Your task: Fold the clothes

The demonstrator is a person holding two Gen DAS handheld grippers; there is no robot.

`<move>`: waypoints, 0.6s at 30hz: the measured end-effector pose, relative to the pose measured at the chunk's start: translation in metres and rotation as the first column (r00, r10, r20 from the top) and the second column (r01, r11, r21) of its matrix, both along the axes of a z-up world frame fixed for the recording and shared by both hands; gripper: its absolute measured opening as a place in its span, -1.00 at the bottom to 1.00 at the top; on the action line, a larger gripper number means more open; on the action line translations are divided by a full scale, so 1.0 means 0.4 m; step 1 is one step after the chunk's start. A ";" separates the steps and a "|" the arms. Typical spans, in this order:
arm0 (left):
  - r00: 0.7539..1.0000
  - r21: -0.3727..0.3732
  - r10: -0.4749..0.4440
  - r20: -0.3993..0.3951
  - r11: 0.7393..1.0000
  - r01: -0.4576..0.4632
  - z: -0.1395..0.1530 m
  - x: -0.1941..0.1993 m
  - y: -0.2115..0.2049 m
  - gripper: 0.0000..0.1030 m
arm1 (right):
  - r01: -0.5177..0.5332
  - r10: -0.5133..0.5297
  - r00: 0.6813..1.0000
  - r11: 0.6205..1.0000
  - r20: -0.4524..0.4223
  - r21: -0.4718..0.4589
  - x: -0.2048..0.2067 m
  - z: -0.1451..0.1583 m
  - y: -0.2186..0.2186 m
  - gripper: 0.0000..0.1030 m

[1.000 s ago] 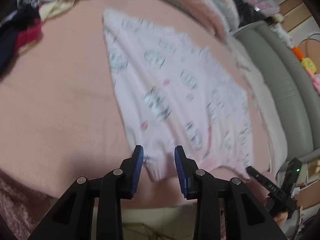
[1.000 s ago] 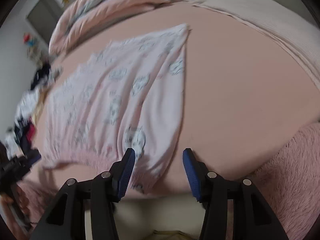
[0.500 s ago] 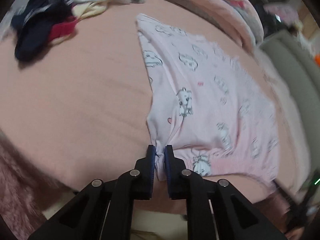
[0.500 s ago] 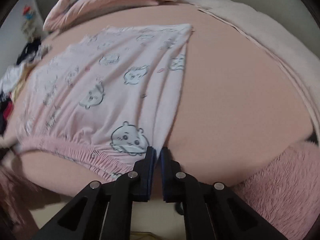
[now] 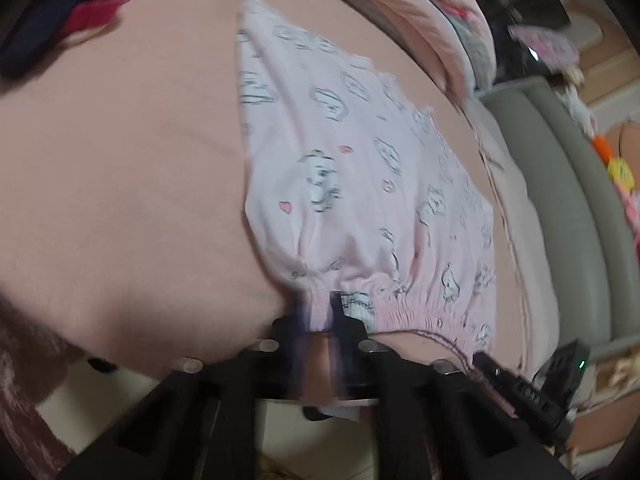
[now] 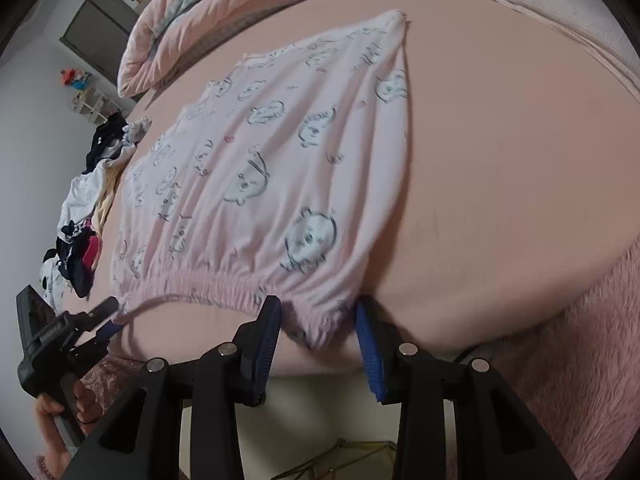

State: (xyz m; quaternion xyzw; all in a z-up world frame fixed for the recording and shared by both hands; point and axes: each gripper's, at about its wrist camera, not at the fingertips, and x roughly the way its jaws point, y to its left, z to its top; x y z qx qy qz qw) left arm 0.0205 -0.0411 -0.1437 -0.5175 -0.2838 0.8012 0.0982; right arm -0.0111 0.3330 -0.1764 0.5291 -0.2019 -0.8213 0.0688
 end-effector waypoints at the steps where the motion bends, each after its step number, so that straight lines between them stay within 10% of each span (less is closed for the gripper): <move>1: 1.000 0.008 0.005 -0.015 1.000 -0.005 0.016 0.010 -0.002 -0.87 | -0.003 0.003 1.000 1.000 -0.009 0.005 -0.009 0.003 -0.003 -0.73; 5: 0.999 0.007 0.023 -0.035 1.000 -0.022 0.064 0.035 -0.010 -0.87 | 0.017 -0.008 0.995 0.996 -0.101 0.083 0.079 0.065 -0.008 -0.82; 8: 0.990 -0.093 -0.050 0.134 0.994 0.063 -0.037 0.002 0.026 -0.79 | 0.002 0.003 0.999 0.986 -0.032 0.168 0.068 0.041 -0.024 -0.81; 11: 0.989 -0.031 -0.019 0.146 0.999 0.024 -0.013 -0.005 0.010 -0.75 | 0.006 -0.011 0.999 0.989 0.035 0.147 0.038 0.019 -0.016 -0.71; 18: 0.994 -0.138 -0.110 -0.001 0.984 0.109 0.072 -0.029 0.061 -0.64 | 0.159 -0.130 0.978 0.972 -0.165 0.176 0.082 0.120 0.035 -0.61</move>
